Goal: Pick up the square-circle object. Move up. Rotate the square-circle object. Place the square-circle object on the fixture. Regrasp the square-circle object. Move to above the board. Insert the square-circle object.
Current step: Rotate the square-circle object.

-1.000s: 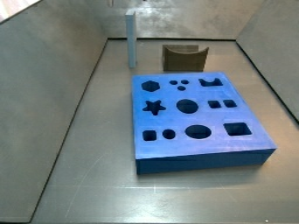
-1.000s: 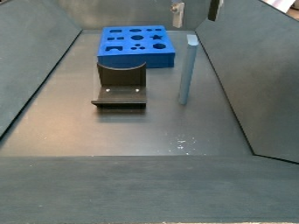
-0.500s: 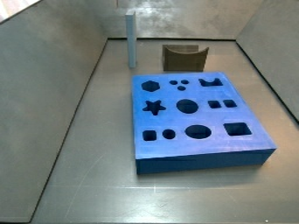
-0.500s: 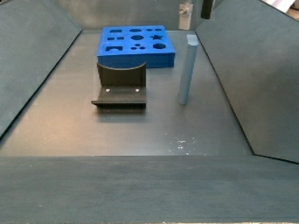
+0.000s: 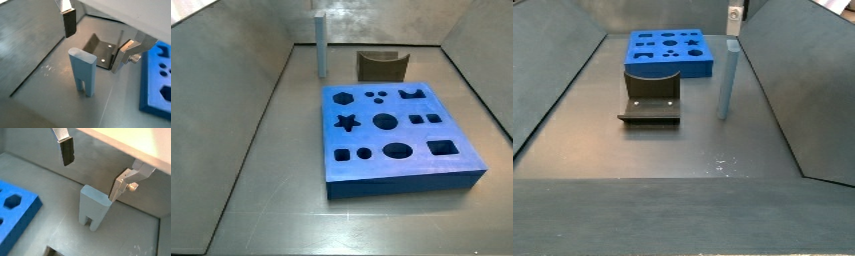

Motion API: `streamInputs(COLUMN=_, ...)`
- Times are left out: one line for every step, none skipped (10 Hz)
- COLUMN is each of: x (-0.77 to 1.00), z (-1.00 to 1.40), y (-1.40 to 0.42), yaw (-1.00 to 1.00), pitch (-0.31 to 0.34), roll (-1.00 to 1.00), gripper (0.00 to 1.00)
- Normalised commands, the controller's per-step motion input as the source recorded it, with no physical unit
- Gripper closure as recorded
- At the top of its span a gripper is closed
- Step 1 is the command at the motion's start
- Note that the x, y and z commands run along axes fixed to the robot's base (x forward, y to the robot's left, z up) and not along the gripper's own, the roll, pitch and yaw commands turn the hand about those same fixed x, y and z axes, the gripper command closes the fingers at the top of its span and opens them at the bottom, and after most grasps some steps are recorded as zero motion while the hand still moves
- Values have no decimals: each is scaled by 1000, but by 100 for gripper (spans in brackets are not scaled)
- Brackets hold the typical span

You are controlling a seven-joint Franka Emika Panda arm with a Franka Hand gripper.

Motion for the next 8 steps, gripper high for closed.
streamInputs(x=37, z=-21, y=-4, yaw=1000, pitch=8, roll=-21, gripper=0)
streamInputs(x=37, z=-21, y=-4, yaw=1000, pitch=8, roll=-22, gripper=0)
streamInputs(x=37, z=-21, y=-4, yaw=1000, pitch=9, roll=-23, gripper=0)
streamInputs(x=37, z=-21, y=-5, yaw=1000, pitch=9, roll=-23, gripper=0)
streamInputs(x=37, z=-21, y=-4, yaw=1000, pitch=9, roll=-25, gripper=0)
streamInputs(x=37, z=-20, y=-5, yaw=1000, pitch=10, roll=-26, gripper=0)
streamInputs(x=37, z=-20, y=-5, yaw=1000, pitch=10, roll=-27, gripper=0)
streamInputs(x=37, z=-20, y=-5, yaw=1000, pitch=11, roll=-28, gripper=0)
